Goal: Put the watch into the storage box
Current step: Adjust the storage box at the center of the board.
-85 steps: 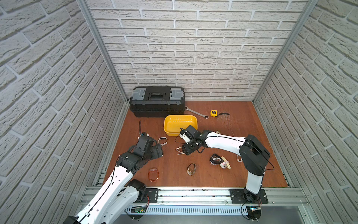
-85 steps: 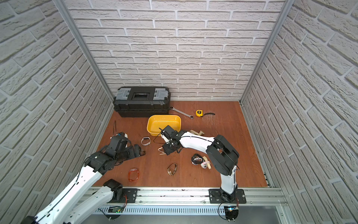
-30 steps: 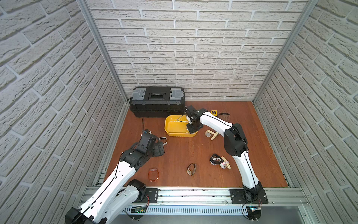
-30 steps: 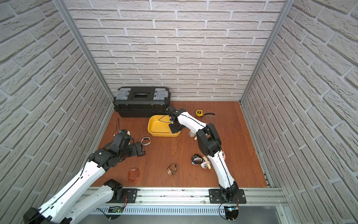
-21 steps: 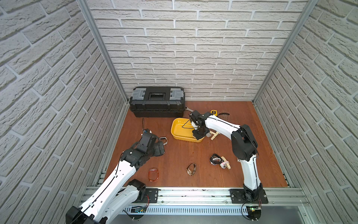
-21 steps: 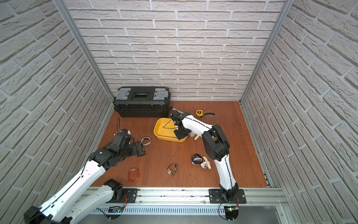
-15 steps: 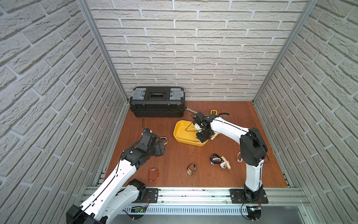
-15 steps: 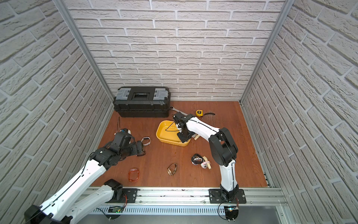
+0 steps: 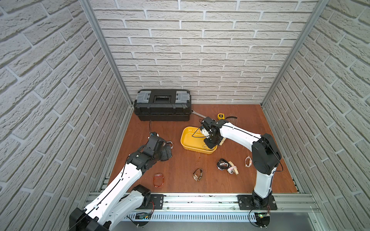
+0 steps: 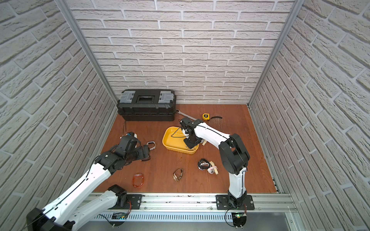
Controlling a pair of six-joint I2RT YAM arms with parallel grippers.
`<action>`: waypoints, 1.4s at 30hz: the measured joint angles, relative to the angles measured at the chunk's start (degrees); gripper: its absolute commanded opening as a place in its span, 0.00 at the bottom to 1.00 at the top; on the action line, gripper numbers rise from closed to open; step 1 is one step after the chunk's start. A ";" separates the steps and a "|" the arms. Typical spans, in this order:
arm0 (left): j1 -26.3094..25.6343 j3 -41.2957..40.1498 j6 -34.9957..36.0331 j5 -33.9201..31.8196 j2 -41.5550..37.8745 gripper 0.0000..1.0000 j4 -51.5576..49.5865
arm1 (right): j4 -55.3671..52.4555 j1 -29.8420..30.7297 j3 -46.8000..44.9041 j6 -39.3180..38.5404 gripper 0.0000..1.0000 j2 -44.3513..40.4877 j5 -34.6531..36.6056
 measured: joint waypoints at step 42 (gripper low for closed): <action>13.90 6.03 0.70 1.49 26.14 0.70 3.50 | 16.46 7.28 -13.62 9.64 0.86 -29.40 -13.68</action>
